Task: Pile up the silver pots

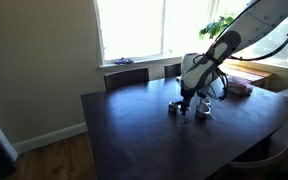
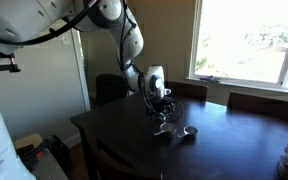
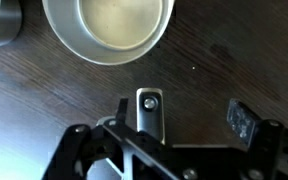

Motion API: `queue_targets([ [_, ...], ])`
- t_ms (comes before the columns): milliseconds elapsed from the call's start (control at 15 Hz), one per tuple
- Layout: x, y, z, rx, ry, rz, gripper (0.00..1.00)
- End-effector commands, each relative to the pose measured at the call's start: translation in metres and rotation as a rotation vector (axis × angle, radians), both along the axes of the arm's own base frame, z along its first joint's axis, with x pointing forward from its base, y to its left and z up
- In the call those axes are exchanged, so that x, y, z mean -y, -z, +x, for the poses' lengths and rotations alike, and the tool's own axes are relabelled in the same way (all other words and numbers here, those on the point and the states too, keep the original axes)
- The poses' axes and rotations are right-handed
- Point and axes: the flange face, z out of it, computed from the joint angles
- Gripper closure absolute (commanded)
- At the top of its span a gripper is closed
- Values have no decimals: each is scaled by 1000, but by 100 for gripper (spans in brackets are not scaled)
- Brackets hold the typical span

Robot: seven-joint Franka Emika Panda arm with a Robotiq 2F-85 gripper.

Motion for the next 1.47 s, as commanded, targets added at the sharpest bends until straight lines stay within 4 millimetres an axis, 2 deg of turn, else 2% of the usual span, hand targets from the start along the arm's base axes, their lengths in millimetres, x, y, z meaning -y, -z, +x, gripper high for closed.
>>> queue_targets([
  [0, 2, 1, 6, -22, -34, 27, 0],
  [200, 1, -2, 4, -11, -60, 29, 0],
  [533, 0, -26, -9, 89, -105, 20, 0],
  [1000, -9, -46, -16, 164, -120, 59, 0],
  [1067, -12, -46, -17, 165, -129, 68, 16],
  [1133, -15, -47, -18, 167, -136, 74, 26],
  [1400, -27, -47, -21, 178, -158, 90, 53],
])
